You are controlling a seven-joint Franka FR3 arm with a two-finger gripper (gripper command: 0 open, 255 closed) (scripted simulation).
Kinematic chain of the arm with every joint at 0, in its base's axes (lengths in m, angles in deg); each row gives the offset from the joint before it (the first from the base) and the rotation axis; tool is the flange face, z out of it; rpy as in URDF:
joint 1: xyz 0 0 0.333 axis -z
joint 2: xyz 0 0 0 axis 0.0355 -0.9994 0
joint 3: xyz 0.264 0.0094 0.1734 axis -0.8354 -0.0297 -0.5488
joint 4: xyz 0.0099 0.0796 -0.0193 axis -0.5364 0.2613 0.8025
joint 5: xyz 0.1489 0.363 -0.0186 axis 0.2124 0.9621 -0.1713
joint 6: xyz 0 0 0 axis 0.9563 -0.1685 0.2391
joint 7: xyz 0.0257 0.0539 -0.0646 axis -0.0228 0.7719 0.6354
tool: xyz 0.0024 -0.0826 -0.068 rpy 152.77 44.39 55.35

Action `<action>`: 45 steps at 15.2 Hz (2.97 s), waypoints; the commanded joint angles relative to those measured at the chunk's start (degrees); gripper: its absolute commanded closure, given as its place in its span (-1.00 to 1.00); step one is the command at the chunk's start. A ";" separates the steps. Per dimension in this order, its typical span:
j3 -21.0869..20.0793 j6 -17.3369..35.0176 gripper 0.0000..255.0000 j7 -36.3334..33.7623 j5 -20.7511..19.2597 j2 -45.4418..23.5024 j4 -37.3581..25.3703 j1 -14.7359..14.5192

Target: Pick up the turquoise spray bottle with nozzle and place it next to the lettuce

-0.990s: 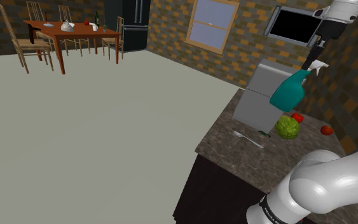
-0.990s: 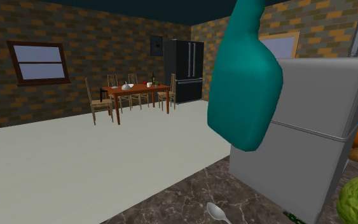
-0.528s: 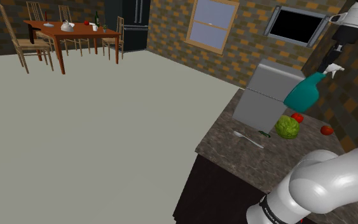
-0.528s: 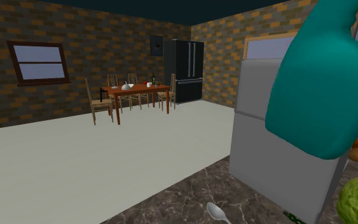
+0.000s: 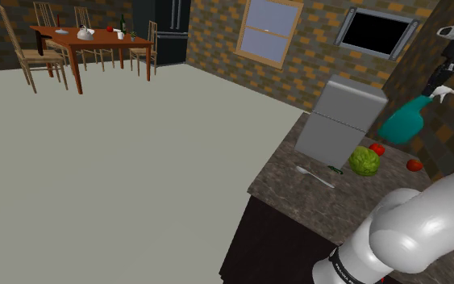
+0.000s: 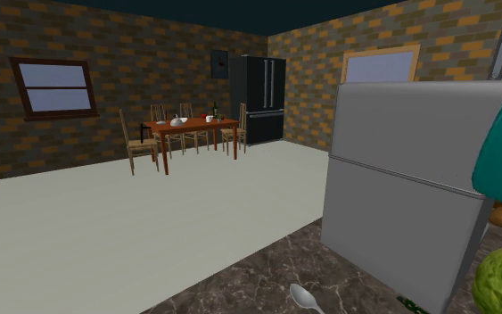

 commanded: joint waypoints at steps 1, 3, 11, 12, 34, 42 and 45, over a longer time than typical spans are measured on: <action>10.24 0.22 1.00 6.65 4.32 -6.11 -4.82 -3.18; 29.33 -0.51 1.00 23.41 25.01 -26.50 -9.78 0.55; 10.03 -8.00 1.00 35.24 43.83 -44.73 -30.12 44.20; 10.88 -6.40 1.00 35.35 42.75 -43.90 -27.42 41.94; 21.14 17.72 1.00 33.37 31.81 -34.03 6.09 15.97; 22.75 24.36 1.00 33.16 31.03 -33.05 13.59 12.18; 22.93 26.69 1.00 33.28 31.10 -33.03 16.06 11.45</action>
